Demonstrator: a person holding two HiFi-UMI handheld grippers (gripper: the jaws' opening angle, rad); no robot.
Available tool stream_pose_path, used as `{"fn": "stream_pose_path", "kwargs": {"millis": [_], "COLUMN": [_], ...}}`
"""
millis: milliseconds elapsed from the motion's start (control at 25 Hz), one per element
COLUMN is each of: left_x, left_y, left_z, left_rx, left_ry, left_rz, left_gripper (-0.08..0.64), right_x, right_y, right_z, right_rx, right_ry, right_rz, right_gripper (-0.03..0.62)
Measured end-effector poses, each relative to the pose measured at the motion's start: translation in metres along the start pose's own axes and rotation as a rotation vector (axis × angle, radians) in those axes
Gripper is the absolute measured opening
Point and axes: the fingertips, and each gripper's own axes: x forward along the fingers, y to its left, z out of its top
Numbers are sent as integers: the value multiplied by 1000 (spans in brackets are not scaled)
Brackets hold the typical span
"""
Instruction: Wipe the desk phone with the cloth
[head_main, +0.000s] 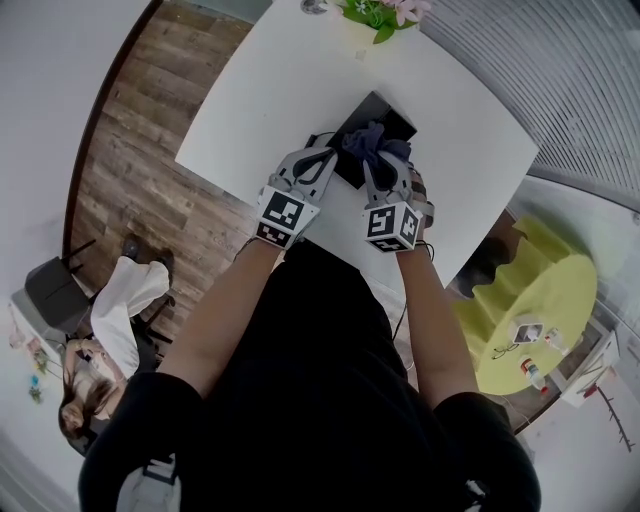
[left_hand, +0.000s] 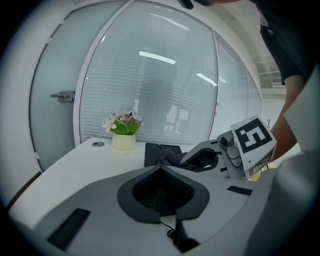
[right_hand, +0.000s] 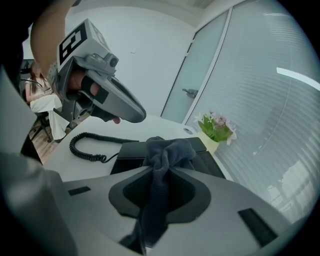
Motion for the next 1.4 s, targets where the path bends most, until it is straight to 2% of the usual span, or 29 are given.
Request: {"fn": "stream_pose_path", "kwargs": {"millis": [200, 440, 1000, 1160, 1400], "left_x": [-7, -15, -51, -64, -72], "left_y": [0, -6, 0, 3, 3], "left_z": [-16, -30, -45, -32, 1], "left_rx": [-9, -22, -22, -5, 3], "left_ry": [21, 40, 58, 37, -17], "left_rz": [16, -4, 45, 46, 49], "left_gripper": [11, 11, 11, 11, 11], "right_x": [-1, -1, -8, -21, -50], "right_y": [25, 47, 102, 89, 41], "right_z": [-4, -5, -8, 7, 41], "right_rx": [-10, -10, 68, 102, 106], "right_ry": [6, 15, 60, 33, -20], "right_rz": [16, 42, 178, 139, 41], "right_gripper": [86, 84, 86, 86, 86]}}
